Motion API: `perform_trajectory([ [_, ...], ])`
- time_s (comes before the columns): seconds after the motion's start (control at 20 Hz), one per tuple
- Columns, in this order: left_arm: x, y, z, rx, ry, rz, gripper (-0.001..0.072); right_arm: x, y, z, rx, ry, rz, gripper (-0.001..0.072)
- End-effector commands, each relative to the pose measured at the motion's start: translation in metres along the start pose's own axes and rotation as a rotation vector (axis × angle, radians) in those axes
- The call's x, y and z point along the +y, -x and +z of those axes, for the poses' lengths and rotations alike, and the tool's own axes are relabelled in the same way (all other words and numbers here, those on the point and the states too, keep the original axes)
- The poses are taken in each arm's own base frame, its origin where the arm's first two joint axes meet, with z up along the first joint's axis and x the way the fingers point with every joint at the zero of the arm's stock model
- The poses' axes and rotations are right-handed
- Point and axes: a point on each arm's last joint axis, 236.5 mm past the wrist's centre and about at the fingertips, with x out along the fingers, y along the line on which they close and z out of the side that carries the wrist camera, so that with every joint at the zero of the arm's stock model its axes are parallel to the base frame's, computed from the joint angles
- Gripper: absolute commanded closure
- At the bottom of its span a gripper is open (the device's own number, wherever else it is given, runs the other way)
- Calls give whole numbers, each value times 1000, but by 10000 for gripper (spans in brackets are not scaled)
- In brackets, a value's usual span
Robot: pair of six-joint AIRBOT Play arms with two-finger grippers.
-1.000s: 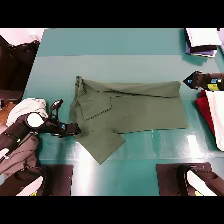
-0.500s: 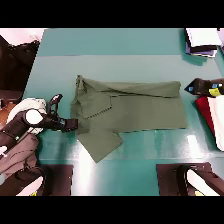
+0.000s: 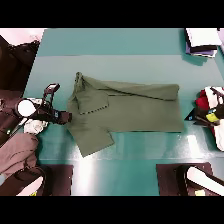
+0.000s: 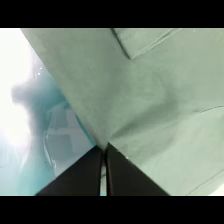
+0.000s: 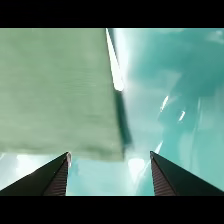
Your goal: Fold the shirts.
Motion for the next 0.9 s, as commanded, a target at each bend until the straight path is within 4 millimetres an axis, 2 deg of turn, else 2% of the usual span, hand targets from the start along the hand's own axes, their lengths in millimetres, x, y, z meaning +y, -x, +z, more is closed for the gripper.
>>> perform_trajectory([
  [0.0, 2, 3, 2, -3, -9, 14, 682, -2, -33, -16, 58, -22, 43, 155],
  [0.3, 3, 3, 1, -1, -9, 14, 682, 17, -58, -18, 117, 54, 35, 158],
  [0.35, 3, 3, 1, 2, -9, 14, 682, 19, -62, -20, 132, 62, 35, 190],
  [0.45, 3, 3, -1, 11, -9, 15, 682, 24, -65, -22, 144, 84, 32, 416],
  [0.5, 3, 3, -2, 13, -9, 15, 682, 27, -63, -23, 138, 102, 29, 574],
  [0.55, 3, 3, -3, 16, -9, 15, 682, 31, -60, -22, 122, 117, 28, 685],
  [0.65, 0, 9, 1, 11, -15, 12, 682, 40, -43, -18, 55, 157, 23, 695],
  [0.7, -4, 18, 10, -6, -24, 8, 682, 45, -31, -15, 6, 173, 23, 695],
  [0.8, -16, 47, 37, -76, -49, -6, 682, 66, 4, -5, -119, 208, 56, 695],
  [0.85, -23, 65, 53, -122, -62, -15, 682, 82, 29, 2, -202, 228, 88, 695],
])
